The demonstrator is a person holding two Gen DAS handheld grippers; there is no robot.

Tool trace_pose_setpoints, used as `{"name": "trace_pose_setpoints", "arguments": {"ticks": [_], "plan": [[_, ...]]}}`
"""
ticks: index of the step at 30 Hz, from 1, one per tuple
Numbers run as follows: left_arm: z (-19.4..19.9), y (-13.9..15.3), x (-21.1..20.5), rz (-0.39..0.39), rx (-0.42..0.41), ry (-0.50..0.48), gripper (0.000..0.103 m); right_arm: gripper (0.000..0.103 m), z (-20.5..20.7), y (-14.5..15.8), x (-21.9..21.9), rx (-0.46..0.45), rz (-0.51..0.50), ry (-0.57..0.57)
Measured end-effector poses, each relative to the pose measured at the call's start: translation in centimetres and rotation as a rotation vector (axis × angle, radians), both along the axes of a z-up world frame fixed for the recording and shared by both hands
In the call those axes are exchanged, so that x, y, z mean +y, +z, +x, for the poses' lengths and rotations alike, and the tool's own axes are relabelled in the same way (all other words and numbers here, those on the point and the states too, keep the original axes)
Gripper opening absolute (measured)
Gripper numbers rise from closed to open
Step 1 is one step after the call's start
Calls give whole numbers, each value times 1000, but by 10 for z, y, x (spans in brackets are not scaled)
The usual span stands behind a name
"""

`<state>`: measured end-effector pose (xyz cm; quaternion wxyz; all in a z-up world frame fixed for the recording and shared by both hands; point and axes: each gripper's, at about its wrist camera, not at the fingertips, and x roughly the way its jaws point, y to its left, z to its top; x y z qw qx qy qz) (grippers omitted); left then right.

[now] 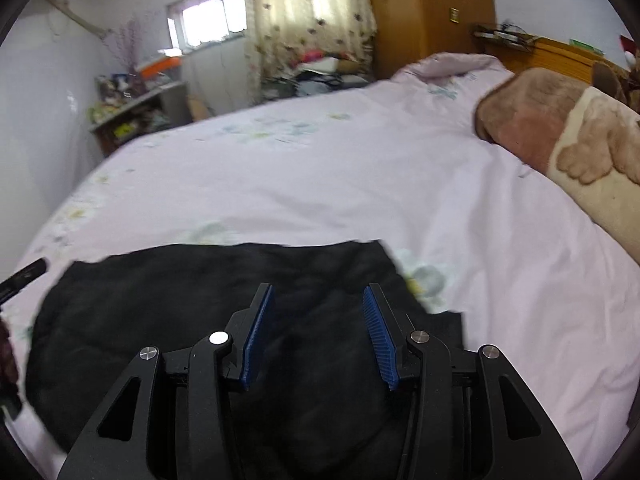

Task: Fold large clothes
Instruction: 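Lower the folded edge onto the jacket and smooth it with both grippers, then open both grippers and lift them off the folded jacket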

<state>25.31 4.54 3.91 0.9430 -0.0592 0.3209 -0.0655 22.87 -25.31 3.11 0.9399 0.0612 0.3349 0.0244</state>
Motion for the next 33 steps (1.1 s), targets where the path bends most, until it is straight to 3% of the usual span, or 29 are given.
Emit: {"name": "trace_pose_setpoints", "arguments": {"ticks": [3,5,7,13,17,20,23,26,28,33], "plan": [[-8,-20,-30,2,57,-87,69,46,-12,-10,24,27,-1,61],[-1,-49,-43,34,130,-97,70,46,-7,-31,33,92,-14,72],[2,-62,-45,39,127,-84,71,46,2,-51,33,131,-24,80],[4,-49,-47,68,161,-87,70,47,6,-43,28,160,-38,92],[-20,-19,-25,78,85,-51,69,47,-21,-15,8,85,-37,66],[-39,-13,7,93,53,9,69,47,-39,-9,-13,63,-45,31],[-40,-33,38,115,108,79,69,47,-38,-23,-34,112,-49,-18],[-35,-61,59,83,193,129,66,46,-29,-45,-47,185,-35,-60],[-35,-73,65,36,208,139,66,46,-28,-53,-50,195,-33,-67],[-36,-74,61,50,206,149,66,46,-26,-55,-50,205,-49,-63]]}}
